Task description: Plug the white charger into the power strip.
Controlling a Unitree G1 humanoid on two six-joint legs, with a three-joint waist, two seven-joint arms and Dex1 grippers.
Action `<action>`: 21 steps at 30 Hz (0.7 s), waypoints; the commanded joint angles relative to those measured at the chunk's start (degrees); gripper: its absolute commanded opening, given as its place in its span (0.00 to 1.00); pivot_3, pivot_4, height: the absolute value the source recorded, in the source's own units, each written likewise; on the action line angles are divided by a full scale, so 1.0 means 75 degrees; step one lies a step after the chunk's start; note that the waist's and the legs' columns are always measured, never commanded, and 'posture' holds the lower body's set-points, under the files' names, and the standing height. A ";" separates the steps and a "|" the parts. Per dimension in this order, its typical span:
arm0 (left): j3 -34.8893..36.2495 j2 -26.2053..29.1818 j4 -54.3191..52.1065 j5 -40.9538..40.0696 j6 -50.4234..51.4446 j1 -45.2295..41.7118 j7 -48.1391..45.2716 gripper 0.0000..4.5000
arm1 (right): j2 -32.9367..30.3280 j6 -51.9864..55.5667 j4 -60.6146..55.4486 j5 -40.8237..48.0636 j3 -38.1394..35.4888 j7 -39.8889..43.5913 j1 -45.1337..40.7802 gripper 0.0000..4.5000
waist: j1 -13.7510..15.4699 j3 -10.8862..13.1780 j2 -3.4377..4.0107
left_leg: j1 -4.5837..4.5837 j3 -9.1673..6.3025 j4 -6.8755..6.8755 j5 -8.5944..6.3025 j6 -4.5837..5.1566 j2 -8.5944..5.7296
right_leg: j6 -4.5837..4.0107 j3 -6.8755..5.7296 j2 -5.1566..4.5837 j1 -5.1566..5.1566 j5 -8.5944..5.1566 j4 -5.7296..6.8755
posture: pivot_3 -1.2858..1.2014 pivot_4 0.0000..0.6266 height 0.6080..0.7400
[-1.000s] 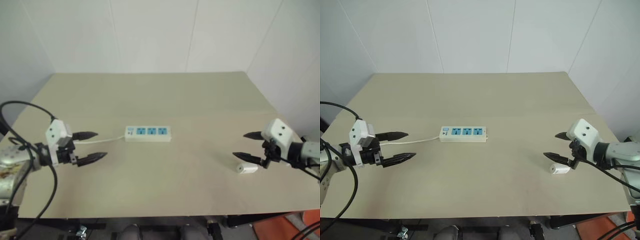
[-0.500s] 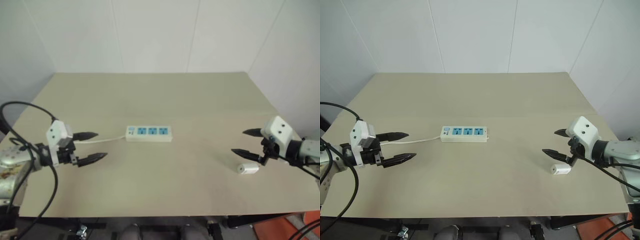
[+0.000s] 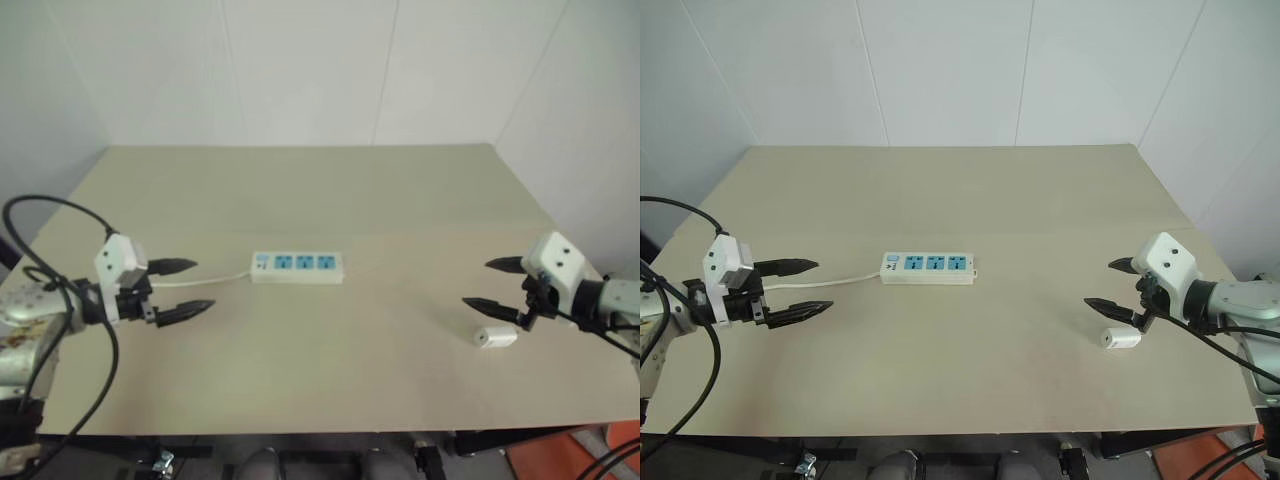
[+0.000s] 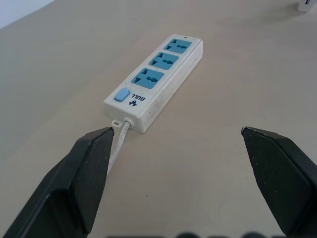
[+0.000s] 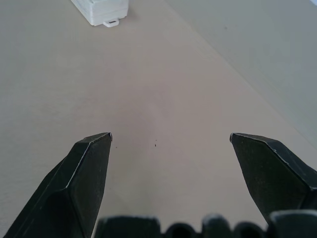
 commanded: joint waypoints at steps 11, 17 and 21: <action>-0.0204 -0.0013 0.0598 0.0294 -0.0386 -0.0532 -0.0091 1.00 | -0.0080 -0.0123 -0.0254 0.0180 -0.0340 -0.0016 -0.0082 1.00 | 0.0001 0.0000 0.0000 | 0.0000 0.0000 0.0002 0.0000 0.0000 0.0000 | 0.0001 0.0000 0.0000 0.0000 0.0000 0.0003 | 0.52 0.24 1.00; -0.0215 -0.0027 0.0613 0.0286 -0.0386 -0.0561 -0.0093 1.00 | -0.0074 -0.0128 -0.0264 0.0192 -0.0349 -0.0011 -0.0080 1.00 | 0.0000 0.0000 0.0000 | 0.0000 0.0000 0.0002 0.0000 0.0000 0.0000 | 0.0001 0.0000 0.0000 0.0000 0.0001 0.0004 | 0.52 0.24 1.00; -0.0305 -0.0139 0.0947 0.0424 -0.0480 -0.0857 0.0057 1.00 | -0.0041 -0.0116 -0.0243 0.0194 -0.0272 -0.0019 -0.0176 1.00 | 0.0014 0.0000 0.0000 | 0.0001 0.0000 0.0003 0.0000 0.0000 -0.0001 | 0.0001 0.0000 0.0000 0.0001 0.0001 0.0008 | 0.52 0.24 1.00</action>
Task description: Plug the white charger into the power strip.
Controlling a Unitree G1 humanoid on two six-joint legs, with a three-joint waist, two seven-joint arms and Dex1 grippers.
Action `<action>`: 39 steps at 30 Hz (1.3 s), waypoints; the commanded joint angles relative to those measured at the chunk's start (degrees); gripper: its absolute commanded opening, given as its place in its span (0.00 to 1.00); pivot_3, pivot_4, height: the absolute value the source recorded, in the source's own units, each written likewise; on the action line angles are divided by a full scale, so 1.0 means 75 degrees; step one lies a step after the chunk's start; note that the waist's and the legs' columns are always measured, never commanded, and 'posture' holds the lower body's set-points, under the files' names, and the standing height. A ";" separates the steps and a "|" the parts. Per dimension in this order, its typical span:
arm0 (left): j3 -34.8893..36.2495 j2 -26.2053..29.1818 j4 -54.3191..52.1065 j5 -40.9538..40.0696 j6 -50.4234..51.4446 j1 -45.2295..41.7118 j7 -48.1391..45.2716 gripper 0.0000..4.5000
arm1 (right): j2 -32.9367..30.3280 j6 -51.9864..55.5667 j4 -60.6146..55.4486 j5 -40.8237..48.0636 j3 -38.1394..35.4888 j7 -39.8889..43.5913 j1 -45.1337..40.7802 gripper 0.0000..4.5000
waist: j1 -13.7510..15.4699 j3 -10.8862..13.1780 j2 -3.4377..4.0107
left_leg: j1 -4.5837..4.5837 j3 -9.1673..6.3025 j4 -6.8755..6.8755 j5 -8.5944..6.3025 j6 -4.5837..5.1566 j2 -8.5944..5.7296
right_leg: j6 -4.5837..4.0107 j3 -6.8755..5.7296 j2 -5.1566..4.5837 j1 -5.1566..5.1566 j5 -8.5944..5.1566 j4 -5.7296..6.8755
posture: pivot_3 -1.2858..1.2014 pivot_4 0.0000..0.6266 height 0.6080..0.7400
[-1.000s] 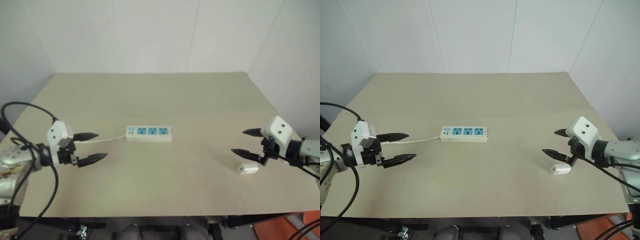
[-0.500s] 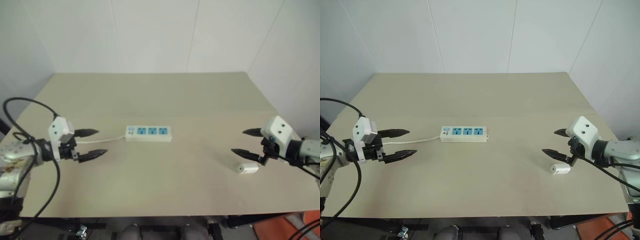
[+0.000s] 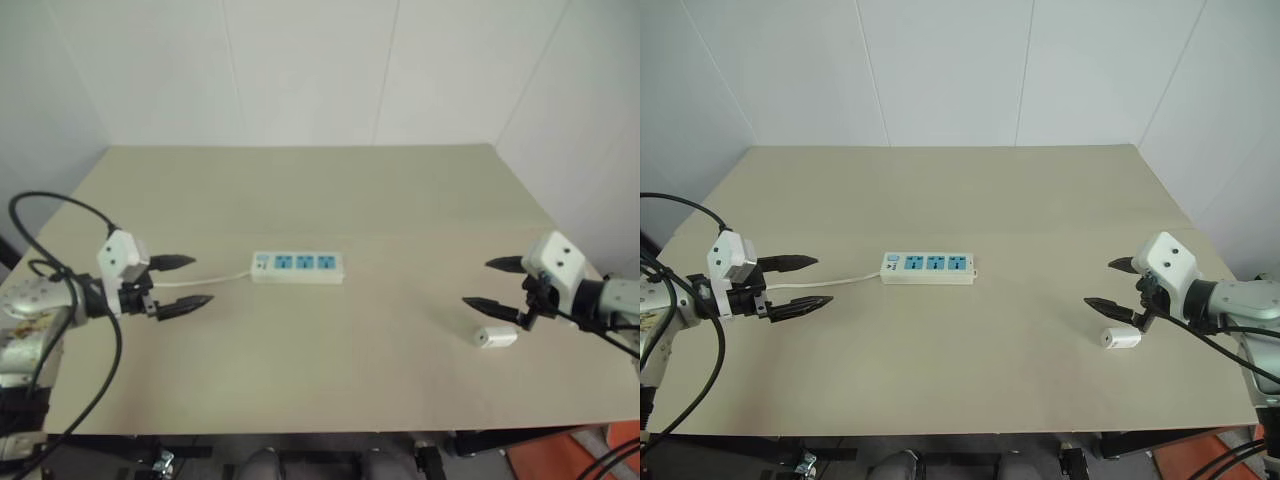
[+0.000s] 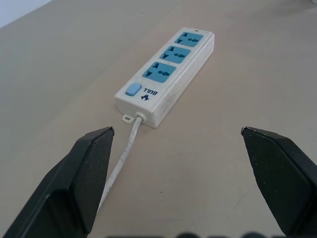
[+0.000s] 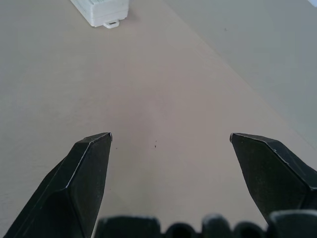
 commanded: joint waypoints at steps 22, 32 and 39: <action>-0.2466 -0.2352 0.7860 0.3687 -0.2262 -0.5139 0.1509 1.00 | 0.0173 0.0177 -0.0815 0.0267 -0.0308 -0.0240 -0.0186 1.00 | 0.0012 0.0001 -0.0004 | -0.0036 -0.0004 0.0018 0.0001 0.0001 -0.0014 | 0.0023 -0.0002 0.0000 -0.0010 0.0014 -0.0004 | 0.52 0.24 1.00; -0.2988 -0.2691 0.8729 0.4509 -0.2201 -0.5455 0.0971 0.72 | 0.0140 0.0365 -0.1266 0.0479 -0.0566 -0.0466 0.0190 1.00 | 0.0025 -0.0003 -0.0003 | -0.0021 -0.0005 0.0033 0.0001 0.0000 -0.0018 | 0.0031 -0.0001 -0.0001 0.0006 0.0015 0.0010 | 0.52 0.24 1.00; -0.2995 -0.2792 0.8611 0.4453 -0.2272 -0.5186 0.0187 0.19 | 0.0126 0.0437 -0.1462 0.0498 -0.0821 -0.0497 0.0475 1.00 | 0.0022 -0.0010 0.0007 | -0.0003 -0.0004 0.0045 0.0002 -0.0001 -0.0019 | 0.0084 0.0006 0.0000 0.0009 -0.0017 0.0051 | 0.52 0.24 1.00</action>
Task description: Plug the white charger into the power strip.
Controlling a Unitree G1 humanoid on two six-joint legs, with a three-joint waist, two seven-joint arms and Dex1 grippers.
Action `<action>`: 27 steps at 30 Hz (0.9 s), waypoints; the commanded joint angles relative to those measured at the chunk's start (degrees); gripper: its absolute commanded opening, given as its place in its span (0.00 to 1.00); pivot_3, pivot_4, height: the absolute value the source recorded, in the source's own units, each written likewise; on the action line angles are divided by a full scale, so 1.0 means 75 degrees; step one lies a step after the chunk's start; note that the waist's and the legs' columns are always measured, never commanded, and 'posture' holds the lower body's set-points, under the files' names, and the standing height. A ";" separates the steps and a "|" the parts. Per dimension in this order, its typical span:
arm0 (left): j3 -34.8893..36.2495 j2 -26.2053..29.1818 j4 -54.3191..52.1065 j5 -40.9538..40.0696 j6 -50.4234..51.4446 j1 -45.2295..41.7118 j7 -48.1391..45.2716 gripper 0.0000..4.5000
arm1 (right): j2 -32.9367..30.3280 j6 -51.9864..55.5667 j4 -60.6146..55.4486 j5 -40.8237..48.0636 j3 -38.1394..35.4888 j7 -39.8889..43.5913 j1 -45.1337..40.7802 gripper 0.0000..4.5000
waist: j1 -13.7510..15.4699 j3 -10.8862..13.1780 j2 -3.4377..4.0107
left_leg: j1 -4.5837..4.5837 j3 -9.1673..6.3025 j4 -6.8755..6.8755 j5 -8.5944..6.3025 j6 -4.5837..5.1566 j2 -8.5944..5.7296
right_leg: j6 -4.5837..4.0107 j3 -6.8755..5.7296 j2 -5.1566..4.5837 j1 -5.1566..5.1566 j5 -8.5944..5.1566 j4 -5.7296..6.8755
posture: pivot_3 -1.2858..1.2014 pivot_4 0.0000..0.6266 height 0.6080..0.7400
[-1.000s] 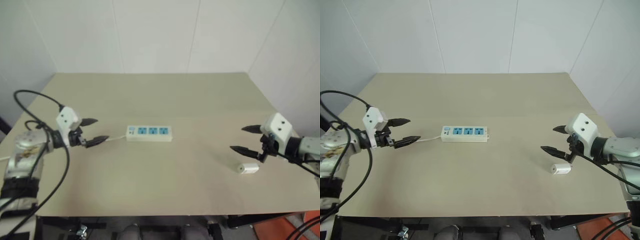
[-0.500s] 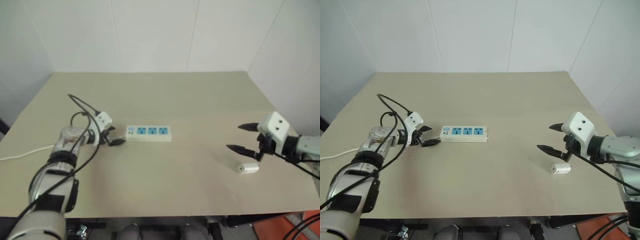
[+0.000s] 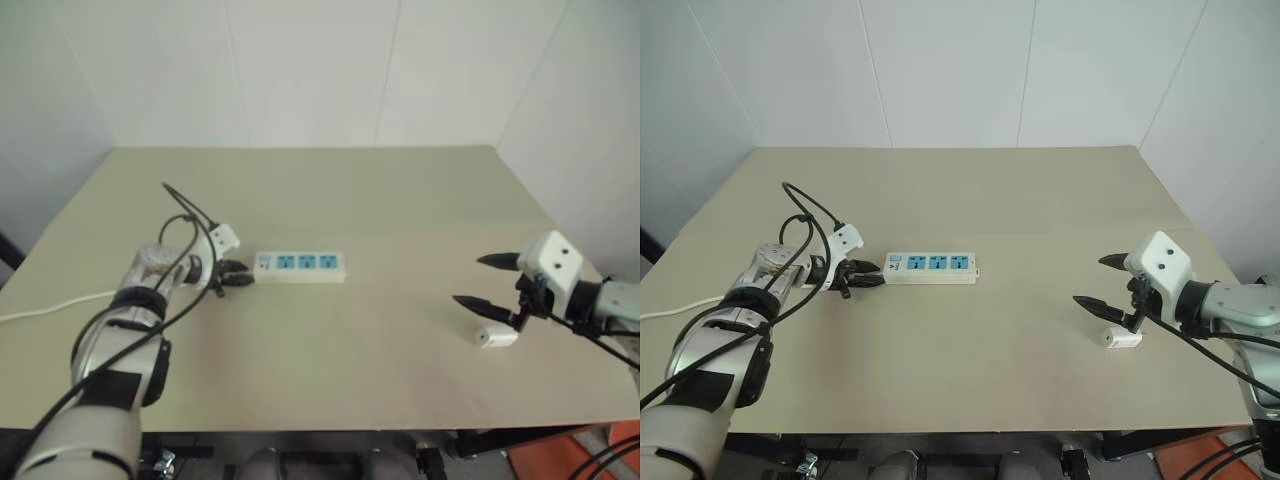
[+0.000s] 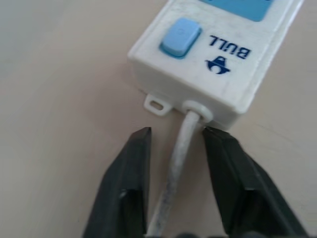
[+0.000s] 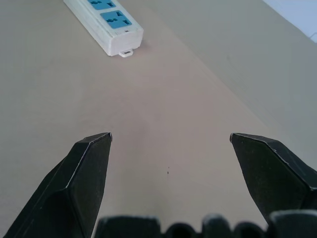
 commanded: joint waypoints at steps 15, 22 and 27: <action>0.0064 -0.0414 -0.1792 -0.0591 -0.0415 0.1728 -0.1797 0.00 | -0.0098 -0.0028 -0.0178 0.0126 -0.0330 -0.0080 0.0000 1.00 | 0.0057 -0.0041 0.0046 | -0.0003 0.0001 0.0010 0.0000 0.0000 -0.0003 | -0.0004 0.0004 -0.0004 0.0008 0.0002 -0.0001 | 0.52 0.24 1.00; 0.0029 0.0082 -0.4956 -0.1338 0.0773 0.3696 -0.2363 0.00 | -0.0108 -0.0046 -0.0128 0.0115 -0.0258 -0.0025 -0.0062 1.00 | -0.0005 -0.0067 0.0077 | 0.0006 0.0002 0.0008 -0.0001 0.0000 -0.0001 | -0.0036 0.0008 -0.0005 0.0011 0.0018 0.0002 | 0.52 0.24 1.00; 0.0059 0.0573 -0.6371 -0.1612 0.1396 0.4565 -0.2272 0.00 | -0.0102 -0.0064 -0.0058 0.0087 -0.0165 0.0021 -0.0154 1.00 | -0.0051 -0.0068 0.0077 | 0.0021 0.0002 0.0008 0.0000 0.0000 0.0002 | 0.0004 0.0011 -0.0003 0.0017 -0.0007 0.0008 | 0.52 0.24 1.00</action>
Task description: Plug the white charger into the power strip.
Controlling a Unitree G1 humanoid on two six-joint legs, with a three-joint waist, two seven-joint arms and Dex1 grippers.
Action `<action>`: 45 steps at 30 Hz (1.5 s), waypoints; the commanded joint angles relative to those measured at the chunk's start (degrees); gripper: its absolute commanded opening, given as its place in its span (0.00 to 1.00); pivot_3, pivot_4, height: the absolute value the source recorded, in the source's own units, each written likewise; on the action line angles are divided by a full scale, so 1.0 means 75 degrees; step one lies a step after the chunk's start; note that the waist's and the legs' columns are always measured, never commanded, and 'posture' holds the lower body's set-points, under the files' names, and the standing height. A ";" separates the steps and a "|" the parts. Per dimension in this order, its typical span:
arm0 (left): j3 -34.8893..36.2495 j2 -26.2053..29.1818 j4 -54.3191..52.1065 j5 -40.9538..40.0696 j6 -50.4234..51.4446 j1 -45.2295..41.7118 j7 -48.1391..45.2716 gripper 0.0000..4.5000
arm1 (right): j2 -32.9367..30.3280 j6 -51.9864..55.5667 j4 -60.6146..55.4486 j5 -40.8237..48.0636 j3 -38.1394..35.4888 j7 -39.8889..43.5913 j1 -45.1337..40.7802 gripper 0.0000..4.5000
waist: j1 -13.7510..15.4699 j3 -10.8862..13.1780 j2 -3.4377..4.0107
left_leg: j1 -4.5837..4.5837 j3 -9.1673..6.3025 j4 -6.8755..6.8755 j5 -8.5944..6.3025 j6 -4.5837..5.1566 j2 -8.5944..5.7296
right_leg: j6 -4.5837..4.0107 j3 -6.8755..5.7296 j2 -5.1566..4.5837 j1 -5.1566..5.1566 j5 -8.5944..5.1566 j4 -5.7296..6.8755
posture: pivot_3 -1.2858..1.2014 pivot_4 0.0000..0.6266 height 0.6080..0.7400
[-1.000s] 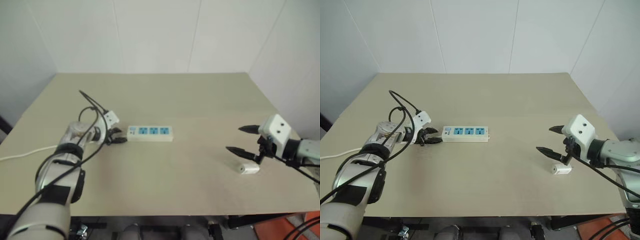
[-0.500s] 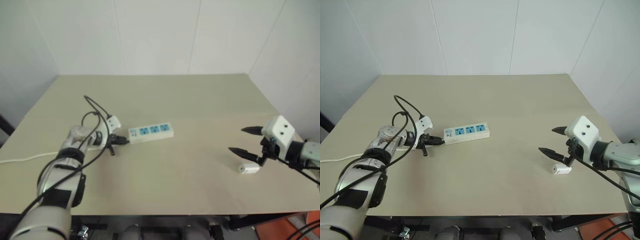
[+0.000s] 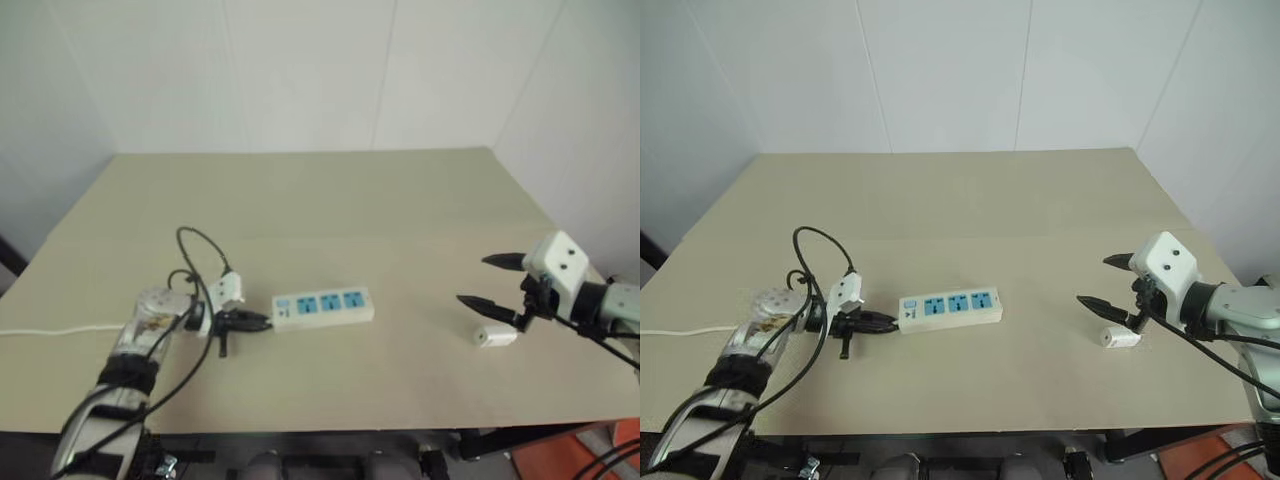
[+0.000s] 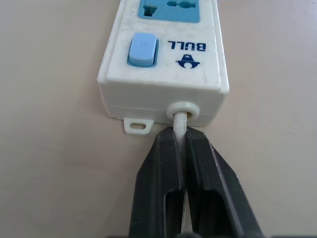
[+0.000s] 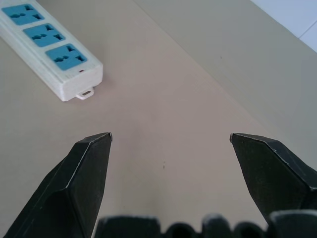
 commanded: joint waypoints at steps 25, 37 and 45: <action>0.1572 0.1257 -0.2626 -0.2851 0.1902 0.0677 -0.0122 0.99 | 0.0024 -0.0028 -0.0018 0.0108 0.0153 -0.0026 -0.0330 1.00 | 0.0024 0.0022 -0.0036 | -0.0019 0.0004 -0.0022 0.0000 0.0001 0.0009 | -0.0019 0.0000 0.0004 -0.0028 -0.0001 -0.0017 | 0.52 0.24 1.00; 0.0613 -0.0521 -0.1125 -0.2088 -0.0826 0.0138 -0.0212 0.99 | -0.0044 0.0084 -0.0041 0.0176 0.0169 0.0038 -0.0506 1.00 | 0.0008 0.0026 -0.0043 | -0.0020 0.0004 -0.0013 0.0000 0.0001 0.0006 | -0.0055 0.0001 0.0006 -0.0026 0.0022 -0.0017 | 0.52 0.24 1.00; 0.0454 -0.0748 -0.0120 -0.1917 -0.1675 -0.0059 -0.0523 0.99 | -0.0059 0.0260 -0.0459 0.0353 -0.0173 -0.0033 -0.0033 1.00 | 0.0032 0.0027 -0.0045 | -0.0026 0.0003 -0.0011 0.0000 0.0001 0.0005 | -0.0052 0.0000 0.0005 -0.0026 0.0020 -0.0019 | 0.52 0.24 1.00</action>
